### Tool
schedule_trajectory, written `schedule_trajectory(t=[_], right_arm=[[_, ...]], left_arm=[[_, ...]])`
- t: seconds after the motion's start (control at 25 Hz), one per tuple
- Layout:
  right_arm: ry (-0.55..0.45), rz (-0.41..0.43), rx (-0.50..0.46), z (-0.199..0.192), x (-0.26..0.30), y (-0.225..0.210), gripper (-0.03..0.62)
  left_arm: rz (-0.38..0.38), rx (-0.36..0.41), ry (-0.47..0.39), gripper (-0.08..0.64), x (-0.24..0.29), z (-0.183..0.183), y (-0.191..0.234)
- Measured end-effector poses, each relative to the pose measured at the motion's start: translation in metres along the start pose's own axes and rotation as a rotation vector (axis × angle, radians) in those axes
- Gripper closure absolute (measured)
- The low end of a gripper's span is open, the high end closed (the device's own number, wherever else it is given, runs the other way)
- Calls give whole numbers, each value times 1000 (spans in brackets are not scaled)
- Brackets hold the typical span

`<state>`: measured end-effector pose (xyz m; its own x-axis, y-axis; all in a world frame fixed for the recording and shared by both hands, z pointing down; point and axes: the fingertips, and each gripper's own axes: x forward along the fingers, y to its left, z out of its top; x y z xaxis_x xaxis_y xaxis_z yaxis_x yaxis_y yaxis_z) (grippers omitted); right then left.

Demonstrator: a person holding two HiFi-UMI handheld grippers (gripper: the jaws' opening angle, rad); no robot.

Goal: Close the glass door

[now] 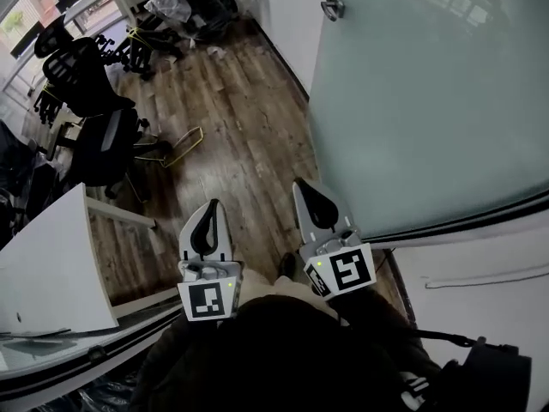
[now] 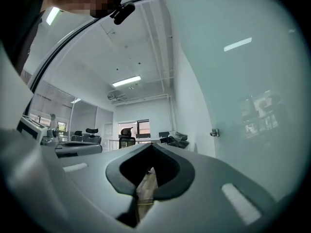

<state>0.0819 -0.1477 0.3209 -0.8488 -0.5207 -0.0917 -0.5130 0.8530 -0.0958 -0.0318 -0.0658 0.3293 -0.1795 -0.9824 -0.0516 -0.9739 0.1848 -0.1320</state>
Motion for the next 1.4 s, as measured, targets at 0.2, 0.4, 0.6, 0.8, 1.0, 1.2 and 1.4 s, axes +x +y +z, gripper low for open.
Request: schedule_trajectory(t=[0.2,0.4,0.6,0.8,1.0,1.2,1.4], right_arm=[[21,-23,-1,-12,74,-59,591],[46,-32,-4,-35,179,-111,591],[39,-50,-1,-46,308,-156,591],[74,-80,-30,-40,400,-200,591],[71,-160,-47,-22,447,-250,591],[66,-220,-55,-19,471,-299,591],[39,-225,-61,-22,499,-366,591]], left_arm=[[7,-9,15,563,92,-14,25],[13,-33,-14,563,206,-32,71],[-21,-17,-4,563,326,-59,134],[-107,-36,31,563,430,-74,163],[-191,-56,38,563,506,-77,164],[-281,-54,31,563,577,-78,142],[-345,0,12,563,661,-82,107]])
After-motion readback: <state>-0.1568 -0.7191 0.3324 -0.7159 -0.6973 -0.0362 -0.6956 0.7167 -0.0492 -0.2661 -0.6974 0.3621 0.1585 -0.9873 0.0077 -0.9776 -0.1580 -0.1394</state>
